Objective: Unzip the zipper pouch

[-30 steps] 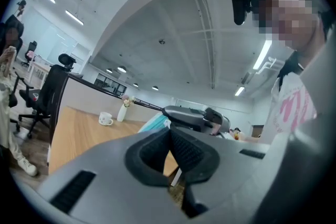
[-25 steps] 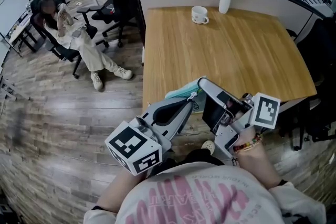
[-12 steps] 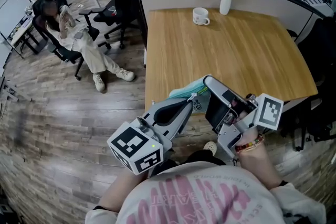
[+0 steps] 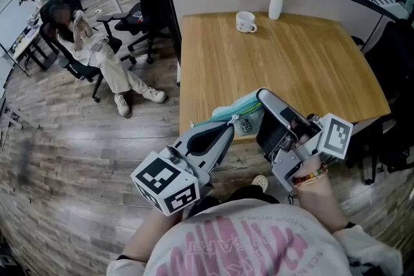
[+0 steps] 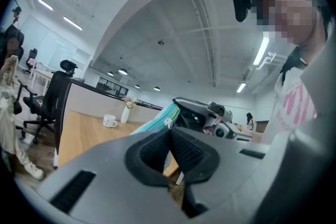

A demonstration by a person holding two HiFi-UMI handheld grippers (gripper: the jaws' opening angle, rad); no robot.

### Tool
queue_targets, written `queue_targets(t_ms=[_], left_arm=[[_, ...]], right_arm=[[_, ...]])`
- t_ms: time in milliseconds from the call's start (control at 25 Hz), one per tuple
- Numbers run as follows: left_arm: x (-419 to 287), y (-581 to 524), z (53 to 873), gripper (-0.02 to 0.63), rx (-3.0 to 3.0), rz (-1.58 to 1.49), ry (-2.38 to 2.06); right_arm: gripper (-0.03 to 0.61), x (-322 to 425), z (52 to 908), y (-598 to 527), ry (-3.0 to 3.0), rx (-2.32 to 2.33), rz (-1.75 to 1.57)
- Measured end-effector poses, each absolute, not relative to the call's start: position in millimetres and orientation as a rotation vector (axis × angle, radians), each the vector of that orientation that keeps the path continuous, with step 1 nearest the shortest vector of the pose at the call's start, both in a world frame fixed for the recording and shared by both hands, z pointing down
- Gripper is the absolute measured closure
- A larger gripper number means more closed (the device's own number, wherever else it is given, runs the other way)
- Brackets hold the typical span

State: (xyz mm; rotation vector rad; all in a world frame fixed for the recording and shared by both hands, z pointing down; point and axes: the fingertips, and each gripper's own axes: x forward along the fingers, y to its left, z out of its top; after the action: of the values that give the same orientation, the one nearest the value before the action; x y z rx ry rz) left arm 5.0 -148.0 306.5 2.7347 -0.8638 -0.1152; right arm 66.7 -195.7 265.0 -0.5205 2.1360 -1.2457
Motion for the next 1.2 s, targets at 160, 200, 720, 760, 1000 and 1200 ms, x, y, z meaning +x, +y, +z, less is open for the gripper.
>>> queue_targets(t_ms=[160, 200, 720, 760, 1000, 1200], left_arm=[[6.2, -146.9, 304.0, 0.612, 2.725, -0.119, -0.862], [6.4, -145.6, 303.8, 0.612, 2.725, -0.12, -0.861], [-11.7, -142.5, 298.7, 0.611, 2.712, -0.148, -0.917], [-12.4, -142.2, 298.7, 0.611, 2.712, -0.147, -0.917], [-17.4, -144.2, 301.0, 0.611, 2.71, -0.138, -0.928], [-20.4, -143.0, 304.1, 0.611, 2.704, -0.138, -0.937]], right_arm=[[0.54, 72.1, 256.5, -195.7, 2.141, -0.521, -1.227], [0.54, 72.5, 255.5, -194.9, 2.143, -0.52, -1.223], [0.54, 71.4, 241.4, -192.6, 2.157, -0.516, -1.177], [0.54, 71.0, 241.4, -192.5, 2.158, -0.518, -1.176], [0.54, 73.7, 243.3, -195.3, 2.148, -0.535, -1.175], [0.54, 76.5, 244.3, -194.6, 2.148, -0.548, -1.167]])
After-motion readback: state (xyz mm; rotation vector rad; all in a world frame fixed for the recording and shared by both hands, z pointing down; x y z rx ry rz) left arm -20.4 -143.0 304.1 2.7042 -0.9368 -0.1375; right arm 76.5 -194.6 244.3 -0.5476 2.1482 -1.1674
